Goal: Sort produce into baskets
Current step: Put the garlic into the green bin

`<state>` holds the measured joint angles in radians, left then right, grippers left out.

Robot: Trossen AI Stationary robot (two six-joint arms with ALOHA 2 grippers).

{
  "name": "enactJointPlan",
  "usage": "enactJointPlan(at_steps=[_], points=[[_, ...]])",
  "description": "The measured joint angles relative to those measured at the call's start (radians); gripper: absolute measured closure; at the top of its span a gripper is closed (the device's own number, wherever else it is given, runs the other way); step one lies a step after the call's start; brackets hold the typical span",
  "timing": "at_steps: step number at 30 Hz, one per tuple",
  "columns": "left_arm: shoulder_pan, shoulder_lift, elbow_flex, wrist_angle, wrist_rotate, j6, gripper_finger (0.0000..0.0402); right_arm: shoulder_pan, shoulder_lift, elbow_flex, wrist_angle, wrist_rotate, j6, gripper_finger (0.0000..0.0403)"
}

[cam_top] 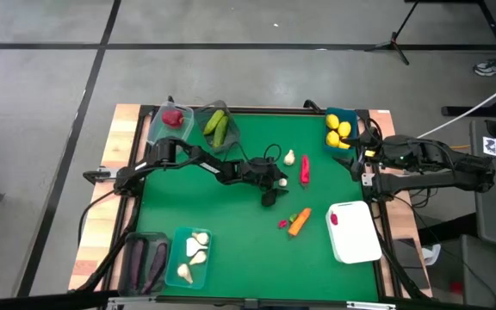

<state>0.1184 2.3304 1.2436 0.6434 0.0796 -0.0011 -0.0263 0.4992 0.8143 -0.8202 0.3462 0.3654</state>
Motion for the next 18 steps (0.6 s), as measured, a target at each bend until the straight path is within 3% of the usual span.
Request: enactJointPlan(at_steps=[6, 18], points=[[-0.008, 0.0, -0.001, 0.0, -0.013, 0.0, 0.0142, 0.0, 0.0, 0.0, -0.01, 0.0, 0.0, 0.0052], [-0.006, -0.011, -0.003, -0.012, -0.043, -0.058, 0.0272, 0.0, 0.0, 0.0, -0.02, 0.0, 0.0, 0.0052]])
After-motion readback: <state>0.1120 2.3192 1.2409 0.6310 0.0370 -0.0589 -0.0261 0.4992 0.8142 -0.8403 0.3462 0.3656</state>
